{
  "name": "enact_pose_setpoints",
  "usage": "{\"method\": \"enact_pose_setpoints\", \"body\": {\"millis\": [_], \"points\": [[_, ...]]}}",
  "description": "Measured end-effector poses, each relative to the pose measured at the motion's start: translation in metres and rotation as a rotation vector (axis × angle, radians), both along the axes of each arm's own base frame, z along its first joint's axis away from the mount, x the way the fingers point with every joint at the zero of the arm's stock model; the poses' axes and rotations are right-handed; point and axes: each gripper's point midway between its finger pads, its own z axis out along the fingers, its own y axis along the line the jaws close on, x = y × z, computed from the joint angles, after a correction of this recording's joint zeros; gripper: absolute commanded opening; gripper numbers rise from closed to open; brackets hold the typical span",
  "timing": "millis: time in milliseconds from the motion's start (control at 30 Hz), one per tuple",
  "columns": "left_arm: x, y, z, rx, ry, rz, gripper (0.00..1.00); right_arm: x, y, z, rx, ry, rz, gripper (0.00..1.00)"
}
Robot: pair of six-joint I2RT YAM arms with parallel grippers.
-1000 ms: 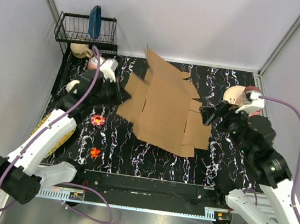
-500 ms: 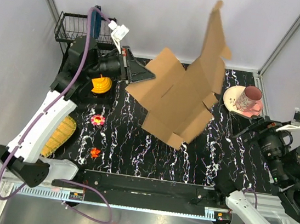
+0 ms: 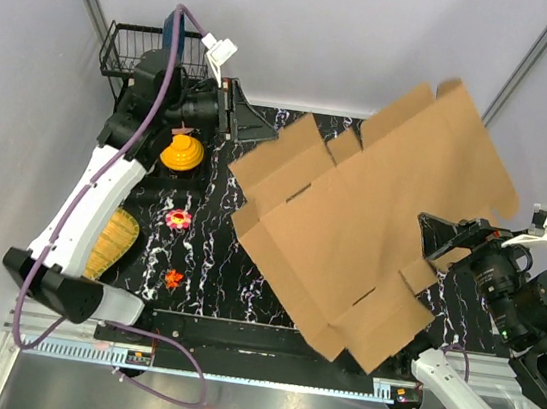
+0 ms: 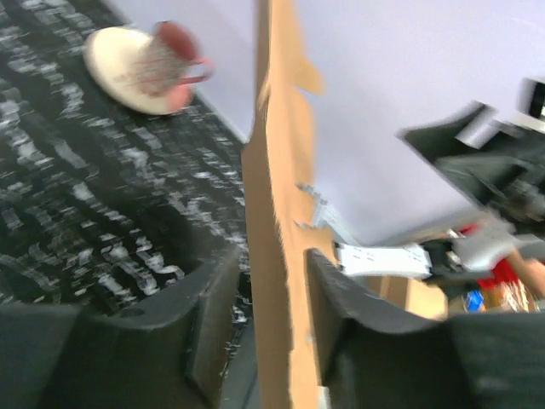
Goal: Fold the paper box
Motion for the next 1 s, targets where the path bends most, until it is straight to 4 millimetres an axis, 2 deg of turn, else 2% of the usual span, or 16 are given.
{"method": "enact_pose_setpoints", "body": {"millis": [67, 200, 267, 333, 400, 467, 500, 567, 633, 667, 733, 767, 867, 933, 1000], "points": [[0.028, 0.010, -0.031, 0.057, 0.060, 0.084, 0.53, -0.001, -0.001, 0.000, -0.004, -0.002, 0.000, 1.00], [0.089, 0.034, -0.122, 0.209, 0.272, 0.262, 0.59, -0.002, -0.001, -0.003, -0.007, 0.000, 0.000, 1.00], [0.104, 0.049, -0.165, 0.280, 0.379, 0.341, 0.99, -0.001, -0.001, -0.006, -0.012, 0.007, 0.000, 1.00], [0.111, 0.067, -0.201, 0.349, 0.460, 0.437, 0.99, 0.001, 0.000, -0.011, -0.020, 0.018, 0.000, 1.00], [0.112, 0.079, -0.213, 0.377, 0.476, 0.531, 0.99, 0.003, 0.001, -0.016, -0.027, 0.030, 0.001, 1.00], [0.107, 0.088, -0.212, 0.375, 0.459, 0.625, 0.99, 0.006, 0.003, -0.023, -0.035, 0.043, 0.001, 1.00], [0.101, 0.095, -0.209, 0.361, 0.438, 0.705, 0.99, 0.008, 0.004, -0.027, -0.041, 0.053, 0.001, 1.00], [0.073, 0.097, -0.201, 0.310, 0.413, 0.822, 0.99, 0.012, 0.007, -0.037, -0.052, 0.071, 0.002, 1.00], [0.035, 0.087, -0.197, 0.229, 0.393, 0.885, 0.99, 0.014, 0.009, -0.046, -0.063, 0.092, 0.002, 1.00], [0.006, 0.074, -0.202, 0.158, 0.414, 0.887, 0.99, 0.016, 0.009, -0.050, -0.069, 0.101, 0.003, 1.00], [-0.035, 0.064, -0.224, 0.096, 0.485, 0.875, 0.99, 0.018, 0.011, -0.055, -0.075, 0.113, 0.006, 1.00], [-0.048, 0.062, -0.240, 0.090, 0.534, 0.888, 0.99, 0.019, 0.013, -0.057, -0.077, 0.117, 0.008, 1.00], [-0.075, 0.059, -0.296, 0.177, 0.649, 0.971, 0.99, 0.023, 0.016, -0.061, -0.077, 0.123, 0.012, 1.00], [-0.101, 0.044, -0.323, 0.253, 0.684, 0.958, 0.99, 0.025, 0.017, -0.065, -0.077, 0.132, 0.013, 1.00], [-0.119, 0.034, -0.339, 0.298, 0.701, 0.954, 0.99, 0.026, 0.019, -0.069, -0.075, 0.141, 0.017, 1.00]]}}
